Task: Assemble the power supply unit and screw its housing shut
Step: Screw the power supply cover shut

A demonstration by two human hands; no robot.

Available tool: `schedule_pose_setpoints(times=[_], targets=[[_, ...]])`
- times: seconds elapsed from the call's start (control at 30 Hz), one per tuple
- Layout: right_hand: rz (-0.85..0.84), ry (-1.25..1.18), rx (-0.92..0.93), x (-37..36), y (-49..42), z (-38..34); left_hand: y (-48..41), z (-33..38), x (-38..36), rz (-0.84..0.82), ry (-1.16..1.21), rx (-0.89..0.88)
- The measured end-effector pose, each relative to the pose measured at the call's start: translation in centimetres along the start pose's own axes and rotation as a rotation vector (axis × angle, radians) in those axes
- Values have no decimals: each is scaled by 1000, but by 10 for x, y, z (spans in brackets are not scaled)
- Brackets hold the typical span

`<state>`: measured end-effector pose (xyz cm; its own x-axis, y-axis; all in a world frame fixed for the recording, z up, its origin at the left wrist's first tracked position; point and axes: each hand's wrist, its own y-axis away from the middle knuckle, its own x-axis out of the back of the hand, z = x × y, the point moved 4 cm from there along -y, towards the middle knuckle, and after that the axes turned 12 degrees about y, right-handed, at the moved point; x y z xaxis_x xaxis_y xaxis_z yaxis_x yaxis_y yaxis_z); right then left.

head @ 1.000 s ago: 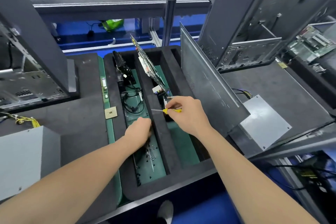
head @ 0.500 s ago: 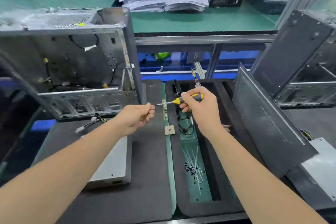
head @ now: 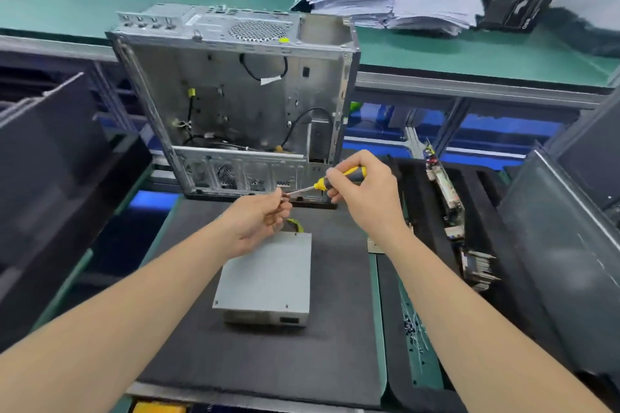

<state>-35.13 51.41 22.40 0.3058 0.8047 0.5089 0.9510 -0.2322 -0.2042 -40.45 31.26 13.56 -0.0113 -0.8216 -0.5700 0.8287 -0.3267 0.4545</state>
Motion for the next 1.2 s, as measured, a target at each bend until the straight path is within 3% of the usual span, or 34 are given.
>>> schedule_pose_setpoints(times=[0.4, 0.53, 0.77, 0.9, 1.2], targets=[[-102, 119, 60, -8, -1, -17, -3, 2, 16, -33, -41, 2], [-115, 178, 104, -4, -2, -20, -3, 1, 18, -119, -355, -65], [-152, 330, 186, -12, -7, -23, -5, 7, 18, -181, -933, -376], [-241, 421, 213, -24, -8, -20, -5, 1, 11, -227, -1022, -455], [-320, 502, 240, -34, -11, -16, -10, -3, 11, -275, -1233, -406]])
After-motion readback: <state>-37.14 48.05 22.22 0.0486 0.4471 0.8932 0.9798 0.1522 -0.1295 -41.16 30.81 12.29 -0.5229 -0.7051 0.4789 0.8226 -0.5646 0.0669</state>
